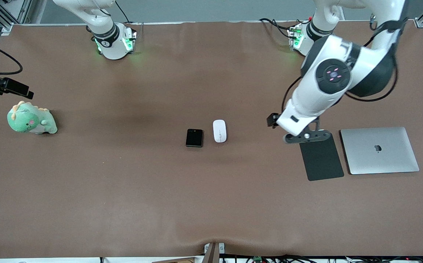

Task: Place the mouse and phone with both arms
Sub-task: 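Reach the left gripper down toward the white mouse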

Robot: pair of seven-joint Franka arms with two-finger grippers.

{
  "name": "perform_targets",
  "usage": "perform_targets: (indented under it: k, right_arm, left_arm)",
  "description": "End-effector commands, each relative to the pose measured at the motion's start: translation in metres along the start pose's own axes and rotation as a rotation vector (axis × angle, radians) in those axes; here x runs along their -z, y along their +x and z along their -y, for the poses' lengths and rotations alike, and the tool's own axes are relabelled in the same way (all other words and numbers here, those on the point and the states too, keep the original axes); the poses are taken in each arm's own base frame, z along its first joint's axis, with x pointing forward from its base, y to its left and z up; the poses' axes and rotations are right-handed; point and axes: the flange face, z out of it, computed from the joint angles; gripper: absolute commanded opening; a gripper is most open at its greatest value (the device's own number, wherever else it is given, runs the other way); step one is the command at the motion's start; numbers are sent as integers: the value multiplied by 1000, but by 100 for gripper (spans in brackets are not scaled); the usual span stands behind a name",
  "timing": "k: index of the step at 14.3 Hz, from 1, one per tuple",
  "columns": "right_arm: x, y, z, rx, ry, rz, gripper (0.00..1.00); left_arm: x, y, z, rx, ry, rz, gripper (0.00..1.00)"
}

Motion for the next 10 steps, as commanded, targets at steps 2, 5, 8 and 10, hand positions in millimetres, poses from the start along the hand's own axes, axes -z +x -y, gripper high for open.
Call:
perform_targets:
  k: [2, 5, 8, 10]
  right_arm:
    - [-11, 14, -2, -9, 16, 30, 100]
    - [-14, 15, -4, -2, 18, 40, 100]
    - [-22, 19, -2, -2, 12, 56, 100]
    - [-27, 20, -2, -4, 11, 67, 100]
  left_arm:
    - [-40, -11, -50, 44, -17, -10, 100]
    - [-84, -18, -90, 64, -41, -19, 100]
    - [-121, -32, -126, 67, -63, -29, 100]
    - [-142, -40, -145, 44, -80, -39, 100]
